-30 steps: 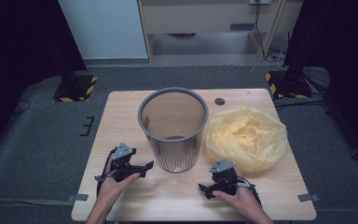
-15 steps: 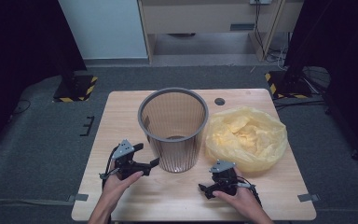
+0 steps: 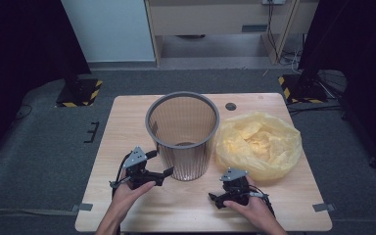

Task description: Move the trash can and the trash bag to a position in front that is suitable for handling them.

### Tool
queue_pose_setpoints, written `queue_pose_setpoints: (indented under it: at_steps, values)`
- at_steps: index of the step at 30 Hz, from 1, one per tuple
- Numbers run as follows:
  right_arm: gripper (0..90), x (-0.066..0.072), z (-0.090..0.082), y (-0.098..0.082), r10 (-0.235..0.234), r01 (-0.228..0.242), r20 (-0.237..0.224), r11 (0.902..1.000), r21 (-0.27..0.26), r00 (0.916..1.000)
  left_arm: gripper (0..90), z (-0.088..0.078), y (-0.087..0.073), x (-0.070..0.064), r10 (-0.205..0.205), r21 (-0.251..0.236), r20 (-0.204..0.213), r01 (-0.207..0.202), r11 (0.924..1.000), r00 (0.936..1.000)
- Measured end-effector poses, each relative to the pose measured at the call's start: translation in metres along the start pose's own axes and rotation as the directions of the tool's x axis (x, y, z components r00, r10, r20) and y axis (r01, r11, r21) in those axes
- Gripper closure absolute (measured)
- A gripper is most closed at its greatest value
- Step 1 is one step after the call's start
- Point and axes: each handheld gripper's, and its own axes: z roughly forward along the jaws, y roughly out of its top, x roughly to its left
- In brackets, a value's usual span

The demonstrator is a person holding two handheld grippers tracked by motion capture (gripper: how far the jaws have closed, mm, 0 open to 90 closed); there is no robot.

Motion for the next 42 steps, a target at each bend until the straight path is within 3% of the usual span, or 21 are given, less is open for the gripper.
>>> queue_pose_setpoints:
  at_steps: [7,13,15,19,23,26,28,31,35,42]
  values:
    - [0.5,0.0,0.0,0.0,0.002,-0.002,-0.001,1.0,0.0,1.0,0.0,0.008,0.001,-0.008,0.034,0.023,-0.002,-0.034,0.9992,0.9994]
    - [0.5,0.0,0.0,0.0,0.004,-0.004,-0.001,1.0,0.001,1.0,0.0,0.01,0.001,-0.01,0.035,0.033,-0.004,-0.034,0.9989,0.9994]
    - [0.6,0.0,0.0,0.0,0.004,-0.004,0.001,1.0,0.002,1.0,1.4,0.009,-0.001,-0.008,0.036,0.052,-0.006,-0.036,0.998,0.9993]
    - [1.2,0.001,-0.002,0.0,0.001,-0.001,0.0,1.0,0.006,1.0,1.1,0.008,-0.006,-0.001,0.036,0.117,-0.055,-0.03,0.9927,0.9978]
    - [4.2,0.005,-0.005,0.002,-0.002,0.003,-0.025,0.9999,0.015,0.9997,1.5,0.006,-0.014,0.009,0.011,0.195,-0.108,0.01,0.9807,0.994]
    - [4.5,0.011,-0.012,0.007,-0.006,0.006,-0.046,0.9999,0.008,0.9989,1.8,0.006,-0.019,0.013,0.04,0.254,-0.132,-0.005,0.9671,0.9905]
    - [4.5,0.014,-0.02,0.011,0.003,-0.003,-0.052,1.0,-0.001,0.9986,1.9,0.007,-0.022,0.016,0.034,0.273,-0.138,0.006,0.962,0.9898]
    - [4.5,0.014,-0.032,0.018,0.011,-0.011,-0.055,0.9999,-0.01,0.9984,1.9,0.01,-0.027,0.016,0.065,0.313,-0.143,-0.017,0.9497,0.9877]
    - [5.0,0.008,-0.049,0.029,0.027,-0.029,-0.059,0.999,-0.036,0.9979,1.8,0.014,-0.03,0.014,0.082,0.344,-0.133,-0.031,0.9386,0.9877]
    - [4.8,-0.011,-0.073,0.051,0.033,-0.034,-0.017,0.9976,-0.061,0.9993,2.0,0.017,-0.035,0.016,0.109,0.384,-0.149,-0.044,0.9223,0.9829]
